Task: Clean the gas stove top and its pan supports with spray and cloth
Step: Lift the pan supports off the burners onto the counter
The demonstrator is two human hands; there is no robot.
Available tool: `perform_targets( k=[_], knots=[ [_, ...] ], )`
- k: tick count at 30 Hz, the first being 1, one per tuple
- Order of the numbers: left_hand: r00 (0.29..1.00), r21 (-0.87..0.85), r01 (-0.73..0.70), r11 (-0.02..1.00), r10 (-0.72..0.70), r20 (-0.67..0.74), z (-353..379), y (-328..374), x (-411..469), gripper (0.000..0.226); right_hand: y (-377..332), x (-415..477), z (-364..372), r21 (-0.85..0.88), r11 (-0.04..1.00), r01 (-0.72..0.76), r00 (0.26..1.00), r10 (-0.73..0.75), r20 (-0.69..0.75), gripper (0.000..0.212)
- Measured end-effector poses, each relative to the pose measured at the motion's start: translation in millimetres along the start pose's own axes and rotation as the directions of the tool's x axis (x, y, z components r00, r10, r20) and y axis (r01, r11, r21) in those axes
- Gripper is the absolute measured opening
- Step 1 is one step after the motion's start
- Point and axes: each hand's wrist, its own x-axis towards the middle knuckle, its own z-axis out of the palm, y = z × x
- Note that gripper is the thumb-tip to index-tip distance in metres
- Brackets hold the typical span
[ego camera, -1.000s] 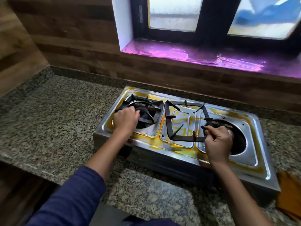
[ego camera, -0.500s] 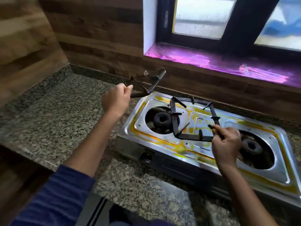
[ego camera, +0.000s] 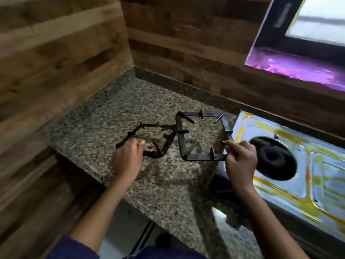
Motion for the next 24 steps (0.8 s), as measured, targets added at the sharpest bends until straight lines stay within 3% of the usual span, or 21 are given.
perform_targets(
  k=[8,24],
  knots=[
    [0.994,0.078,0.053,0.996,-0.060,0.095,33.3,-61.4,-2.0,0.021,-35.0,-23.1,62.4,-0.101,0.995,0.024,0.986,-0.007,0.164,0.030],
    [0.971,0.188,0.057,0.980,-0.099,0.220,69.6,-79.8,-17.3,0.023,-9.3,-58.7,119.8,-0.311,0.935,-0.170,0.933,0.254,0.254,0.044]
  ],
)
